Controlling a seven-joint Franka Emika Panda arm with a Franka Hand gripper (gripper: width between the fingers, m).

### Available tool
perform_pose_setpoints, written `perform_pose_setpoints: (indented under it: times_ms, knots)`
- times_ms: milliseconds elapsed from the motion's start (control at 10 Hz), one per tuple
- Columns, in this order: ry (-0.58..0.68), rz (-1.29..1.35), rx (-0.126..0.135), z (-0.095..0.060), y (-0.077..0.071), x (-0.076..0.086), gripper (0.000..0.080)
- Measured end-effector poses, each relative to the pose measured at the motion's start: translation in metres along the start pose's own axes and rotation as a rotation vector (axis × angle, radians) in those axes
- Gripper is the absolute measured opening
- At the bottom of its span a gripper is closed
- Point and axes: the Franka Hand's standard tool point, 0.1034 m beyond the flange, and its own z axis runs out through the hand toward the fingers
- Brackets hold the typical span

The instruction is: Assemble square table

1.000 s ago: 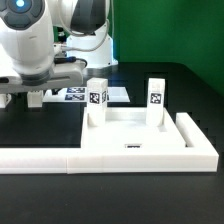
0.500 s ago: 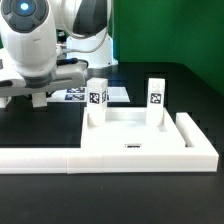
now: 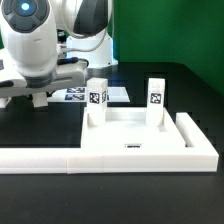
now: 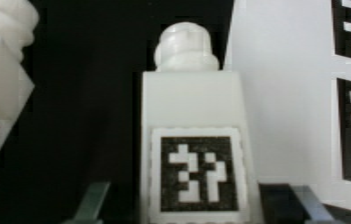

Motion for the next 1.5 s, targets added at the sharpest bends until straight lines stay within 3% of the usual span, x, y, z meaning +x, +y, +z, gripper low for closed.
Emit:
perform_pose_setpoints:
  times_ms: [300,400,500,800,1000,1300,1500]
  knots:
    - [-0.049,-0.029,0.039,-0.049,-0.025,-0.003,0.029]
    - [-0.056,-0.023,0.055,-0.064,-0.031,-0.007,0.029]
    - [-0.025,-0.02,0.055,-0.078,-0.032,-0.009,0.029]
    - [0.097,-0.032,0.034,-0.075,-0.025,0.001,0.029]
    - [0.221,-0.039,0.055,-0.067,-0.022,0.005,0.029]
    - [0.417,-0.028,0.054,-0.1,-0.016,0.024,0.029]
    - [0.498,-0.025,0.027,-0.117,-0.01,0.028,0.029]
